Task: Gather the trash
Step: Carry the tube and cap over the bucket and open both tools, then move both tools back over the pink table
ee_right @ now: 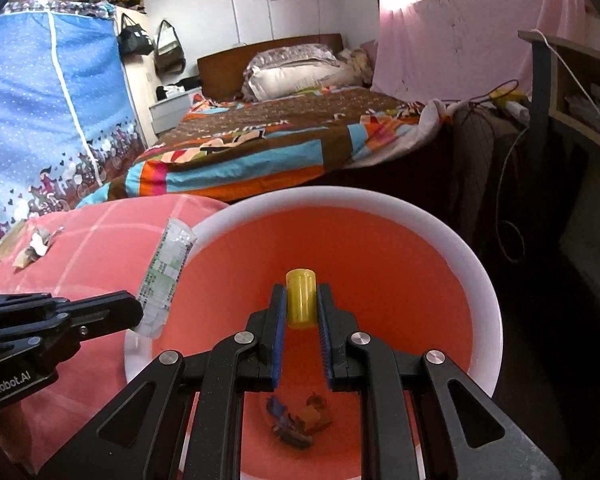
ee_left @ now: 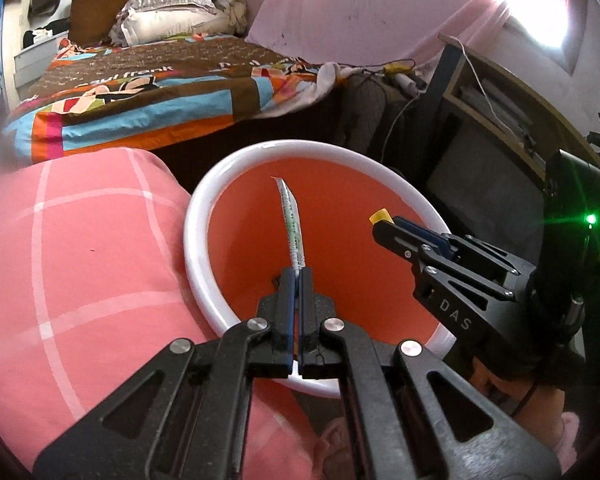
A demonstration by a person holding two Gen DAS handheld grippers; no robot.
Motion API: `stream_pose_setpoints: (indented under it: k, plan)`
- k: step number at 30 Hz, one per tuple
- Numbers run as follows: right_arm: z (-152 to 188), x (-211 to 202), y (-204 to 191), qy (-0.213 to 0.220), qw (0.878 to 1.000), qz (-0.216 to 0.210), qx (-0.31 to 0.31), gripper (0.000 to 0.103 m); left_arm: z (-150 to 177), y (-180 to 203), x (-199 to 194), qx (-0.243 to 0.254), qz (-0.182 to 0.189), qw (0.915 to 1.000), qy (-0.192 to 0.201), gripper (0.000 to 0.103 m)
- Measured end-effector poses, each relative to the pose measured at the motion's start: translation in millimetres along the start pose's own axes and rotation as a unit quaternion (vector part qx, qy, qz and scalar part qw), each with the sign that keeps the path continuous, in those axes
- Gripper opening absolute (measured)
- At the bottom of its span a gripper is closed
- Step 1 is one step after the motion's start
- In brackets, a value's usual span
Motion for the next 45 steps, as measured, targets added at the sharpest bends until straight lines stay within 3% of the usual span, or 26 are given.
stream_pose_setpoints:
  k: [12,18,21,22,27,28,29,34,39,40,45]
  plan:
    - [3.6,4.7,8.7,-0.02,1.0,0.007,0.011,0.015,-2.8,-2.8,3.8,-0.003,-0.011,0.9999,-0.012,0.005]
    - [2.1,2.3,6.8,-0.017,1.0,0.009,0.014,0.033,-4.0,-12.7,-3.3,-0.019,-0.021,0.9996,0.001,0.011]
    - [-2.4,-0.4,4.1,-0.009,1.0,0.008,0.014,0.038,-5.7,-18.4,-9.1,-0.027,-0.03,0.9991,0.011,0.019]
    - [-4.1,-1.5,3.0,-0.006,1.0,0.008,0.014,0.044,-6.2,-21.8,-12.8,-0.03,-0.039,0.9986,0.016,0.025]
    - [-15.0,-10.4,-9.4,0.02,1.0,-0.001,0.014,0.053,-9.7,-40.3,-32.9,-0.052,-0.07,0.995,0.05,0.047]
    - [-17.8,-12.2,-12.8,0.027,1.0,-0.001,0.013,0.065,-10.5,-44.6,-38.2,-0.058,-0.076,0.9937,0.058,0.051]
    - [-20.8,-14.2,-15.2,0.034,0.999,-0.002,0.012,0.076,-11.2,-50.1,-45.1,-0.065,-0.083,0.9921,0.069,0.056]
    - [-36.0,-29.1,-34.0,0.079,0.997,-0.014,0.007,0.082,-13.7,-76.7,-76.1,-0.09,-0.124,0.9813,0.116,0.079]
    - [-51.1,-44.3,-55.6,0.128,0.991,-0.031,-0.001,0.096,-11.8,-102.5,-114.6,-0.106,-0.173,0.9624,0.181,0.103]
    - [-54.6,-48.6,-62.0,0.143,0.989,-0.037,-0.004,0.103,-10.9,-106.9,-122.9,-0.107,-0.183,0.9574,0.196,0.103]
    - [-66.1,-66.1,-89.1,0.198,0.978,-0.068,-0.015,0.103,-3.3,-122.8,-159.0,-0.102,-0.224,0.9366,0.25,0.103]
Point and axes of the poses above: each gripper's, at about its wrist camera, not at the fingertips, and x roughly the way its jaws point, y to its right, z to its underside, the point moved 7 cm from there along x, roughly the way its jaws point, and after that the axes turned 1 degree about x, right-handed, at the moved point
